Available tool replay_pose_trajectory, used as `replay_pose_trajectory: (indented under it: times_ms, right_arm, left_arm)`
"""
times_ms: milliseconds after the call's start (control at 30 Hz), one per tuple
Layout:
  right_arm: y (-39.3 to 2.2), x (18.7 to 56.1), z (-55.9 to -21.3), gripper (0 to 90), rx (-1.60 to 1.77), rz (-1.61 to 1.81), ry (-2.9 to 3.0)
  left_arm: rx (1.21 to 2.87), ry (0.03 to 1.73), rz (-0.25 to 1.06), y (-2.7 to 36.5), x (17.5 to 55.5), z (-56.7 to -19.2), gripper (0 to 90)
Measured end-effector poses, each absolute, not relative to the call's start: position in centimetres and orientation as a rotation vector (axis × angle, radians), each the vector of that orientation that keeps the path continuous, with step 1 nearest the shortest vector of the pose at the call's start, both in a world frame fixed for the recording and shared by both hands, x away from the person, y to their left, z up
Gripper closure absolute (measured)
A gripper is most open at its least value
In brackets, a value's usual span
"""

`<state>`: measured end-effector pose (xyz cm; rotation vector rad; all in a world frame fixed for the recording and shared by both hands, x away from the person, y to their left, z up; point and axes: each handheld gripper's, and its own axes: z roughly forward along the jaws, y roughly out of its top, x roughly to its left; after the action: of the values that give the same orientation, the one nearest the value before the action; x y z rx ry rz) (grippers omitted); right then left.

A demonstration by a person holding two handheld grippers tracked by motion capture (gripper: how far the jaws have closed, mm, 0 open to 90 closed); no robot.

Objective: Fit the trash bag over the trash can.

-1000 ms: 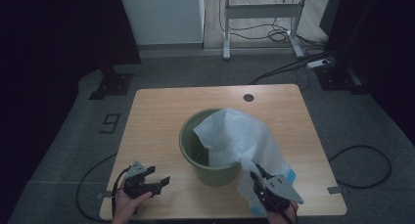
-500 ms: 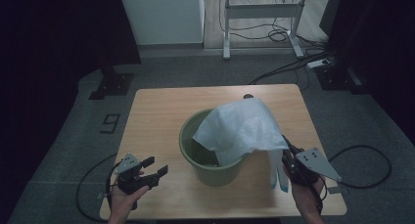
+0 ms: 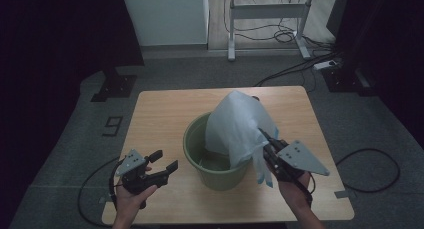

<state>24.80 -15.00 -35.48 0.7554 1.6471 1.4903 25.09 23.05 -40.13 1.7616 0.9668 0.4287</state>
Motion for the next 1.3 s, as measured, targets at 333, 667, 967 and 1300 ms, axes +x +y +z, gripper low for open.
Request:
replay_pose_trajectory:
  times_ms: [333,667,967,1300]
  right_arm:
    - [-11.9,25.6,-37.5,75.1,0.738,1.495,1.855]
    - [-14.5,21.9,-38.9,31.9,0.739,1.57,1.778]
    - [-16.5,20.4,-44.1,26.0,0.936,1.448,1.727]
    - [-16.8,22.2,-47.7,28.6,1.14,1.399,1.776]
  left_arm:
    - [1.766,0.922,0.435,21.2,25.2,-39.4,28.2]
    - [1.75,0.947,0.425,21.5,25.5,-40.1,28.2]
    - [1.758,0.946,0.428,21.4,25.5,-40.5,28.3]
    - [1.754,0.941,0.426,21.5,25.4,-40.5,28.4]
